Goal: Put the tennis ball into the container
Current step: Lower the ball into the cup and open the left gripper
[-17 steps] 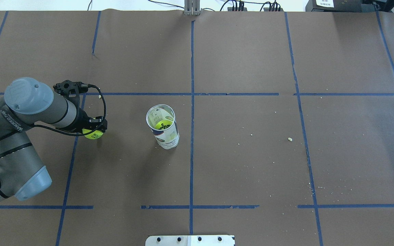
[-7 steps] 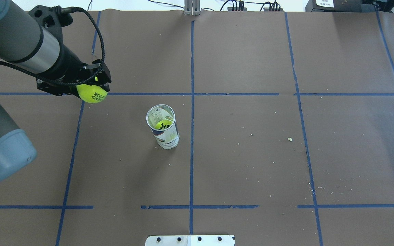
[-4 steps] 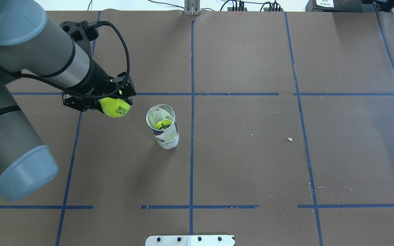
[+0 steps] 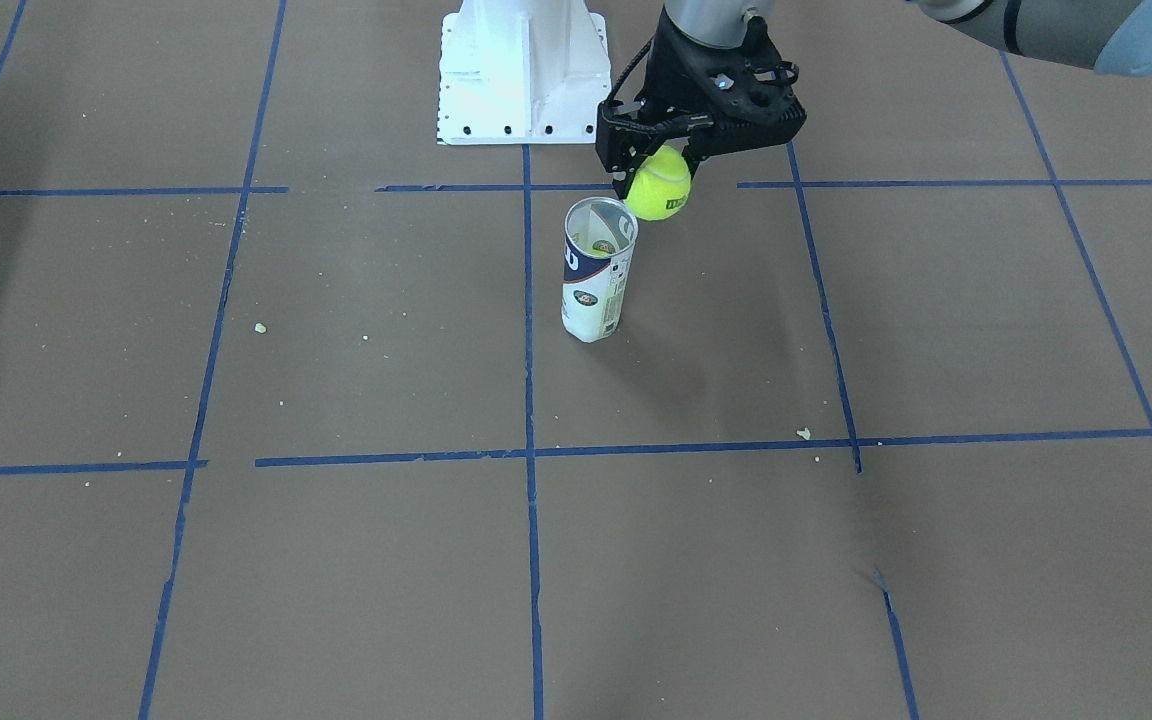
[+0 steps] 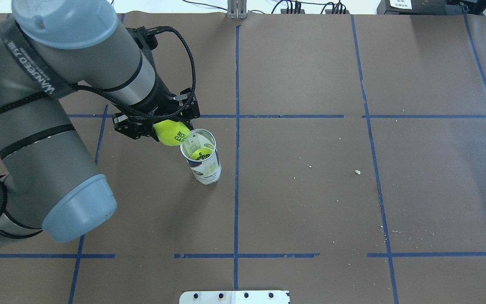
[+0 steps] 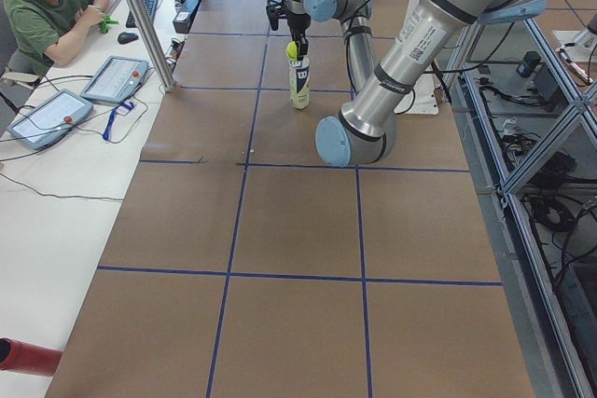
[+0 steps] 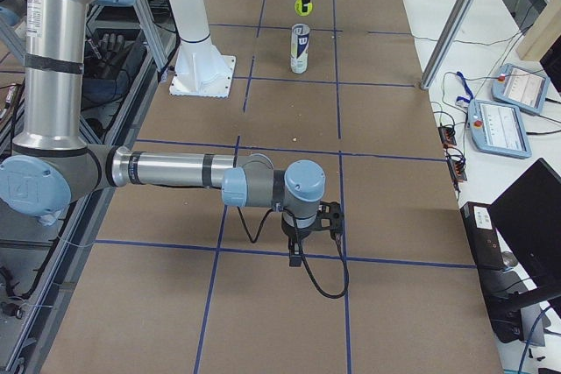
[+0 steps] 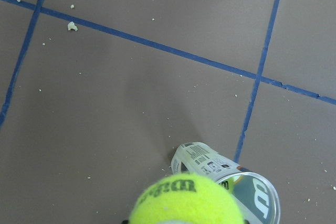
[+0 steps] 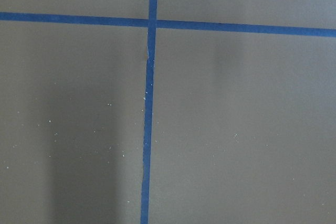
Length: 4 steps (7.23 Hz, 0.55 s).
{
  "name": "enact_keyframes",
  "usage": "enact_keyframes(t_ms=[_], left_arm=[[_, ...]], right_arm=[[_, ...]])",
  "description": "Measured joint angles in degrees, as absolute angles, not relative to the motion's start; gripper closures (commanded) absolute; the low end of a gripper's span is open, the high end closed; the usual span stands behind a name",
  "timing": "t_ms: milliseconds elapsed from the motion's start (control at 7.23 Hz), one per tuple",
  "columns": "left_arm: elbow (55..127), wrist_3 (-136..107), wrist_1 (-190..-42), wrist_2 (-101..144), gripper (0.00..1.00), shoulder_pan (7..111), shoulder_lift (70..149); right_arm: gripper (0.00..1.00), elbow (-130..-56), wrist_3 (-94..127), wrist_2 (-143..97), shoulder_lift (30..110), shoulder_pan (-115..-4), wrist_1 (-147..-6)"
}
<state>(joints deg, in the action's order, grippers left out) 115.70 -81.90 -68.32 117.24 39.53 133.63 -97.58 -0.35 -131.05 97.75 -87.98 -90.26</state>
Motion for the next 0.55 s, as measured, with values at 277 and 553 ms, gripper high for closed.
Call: enact_keyframes(t_ms=[277, 553], left_arm=[[111.65, -83.1, -68.37, 116.7, 0.9, 38.83, 137.12], [110.06, -83.29, -68.45, 116.49, 0.88, 38.09, 137.87]], right_arm=[[0.0, -97.6, -0.35, -131.04, 97.74, -87.98, -90.26], [0.0, -97.6, -0.35, -131.04, 97.73, -87.98, -90.26]])
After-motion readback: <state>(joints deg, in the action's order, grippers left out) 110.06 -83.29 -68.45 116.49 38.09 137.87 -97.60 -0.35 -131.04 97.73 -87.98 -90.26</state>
